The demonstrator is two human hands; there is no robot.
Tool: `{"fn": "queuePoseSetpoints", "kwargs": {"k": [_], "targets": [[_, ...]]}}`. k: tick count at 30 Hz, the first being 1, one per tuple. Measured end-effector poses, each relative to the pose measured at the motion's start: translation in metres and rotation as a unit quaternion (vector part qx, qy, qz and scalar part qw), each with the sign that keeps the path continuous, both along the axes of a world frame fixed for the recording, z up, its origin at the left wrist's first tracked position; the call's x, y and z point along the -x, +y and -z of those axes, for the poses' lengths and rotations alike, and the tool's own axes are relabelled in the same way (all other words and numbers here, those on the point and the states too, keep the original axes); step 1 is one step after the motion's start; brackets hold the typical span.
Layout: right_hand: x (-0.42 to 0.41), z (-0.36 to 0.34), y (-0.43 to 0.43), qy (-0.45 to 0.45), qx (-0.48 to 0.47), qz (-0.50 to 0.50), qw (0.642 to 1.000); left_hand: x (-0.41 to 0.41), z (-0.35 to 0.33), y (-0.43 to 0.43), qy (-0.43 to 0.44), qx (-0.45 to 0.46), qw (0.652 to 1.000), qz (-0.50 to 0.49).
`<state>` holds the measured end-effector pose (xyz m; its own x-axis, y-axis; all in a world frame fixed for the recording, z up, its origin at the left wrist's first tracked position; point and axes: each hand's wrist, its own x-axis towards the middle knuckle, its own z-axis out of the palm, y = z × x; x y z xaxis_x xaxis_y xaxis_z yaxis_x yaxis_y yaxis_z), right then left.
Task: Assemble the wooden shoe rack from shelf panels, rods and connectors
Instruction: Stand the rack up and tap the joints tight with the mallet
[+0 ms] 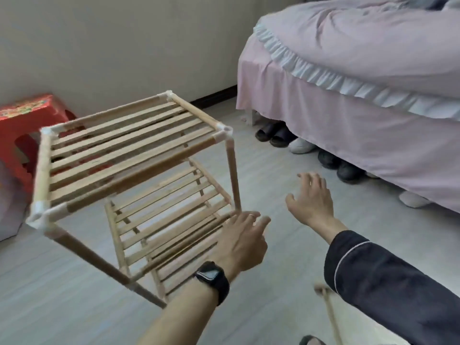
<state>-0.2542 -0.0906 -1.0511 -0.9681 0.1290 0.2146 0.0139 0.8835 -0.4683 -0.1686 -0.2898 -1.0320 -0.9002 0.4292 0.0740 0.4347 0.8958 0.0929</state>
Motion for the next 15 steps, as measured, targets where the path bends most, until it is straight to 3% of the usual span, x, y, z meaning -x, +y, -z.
{"fn": "queuePoseSetpoints", "kwargs": {"k": [3, 8, 10, 15], "targets": [[-0.015, 0.07, 0.056, -0.225, -0.075, 0.035, 0.971, 0.016, 0.085, 0.029, -0.156, 0.019, 0.987, -0.031], [-0.077, 0.182, 0.103, -0.549, -0.13, -0.04, 0.824, 0.021, 0.194, 0.056, -0.345, 0.051, 0.935, -0.067], [-0.096, 0.219, 0.1, -0.589, -0.134, -0.073, 0.794, 0.017, 0.222, 0.06, -0.386, 0.069, 0.917, -0.067], [-0.102, 0.25, 0.081, -0.531, -0.115, -0.063, 0.837, 0.004, 0.255, 0.053, -0.426, 0.131, 0.894, -0.045]]}}
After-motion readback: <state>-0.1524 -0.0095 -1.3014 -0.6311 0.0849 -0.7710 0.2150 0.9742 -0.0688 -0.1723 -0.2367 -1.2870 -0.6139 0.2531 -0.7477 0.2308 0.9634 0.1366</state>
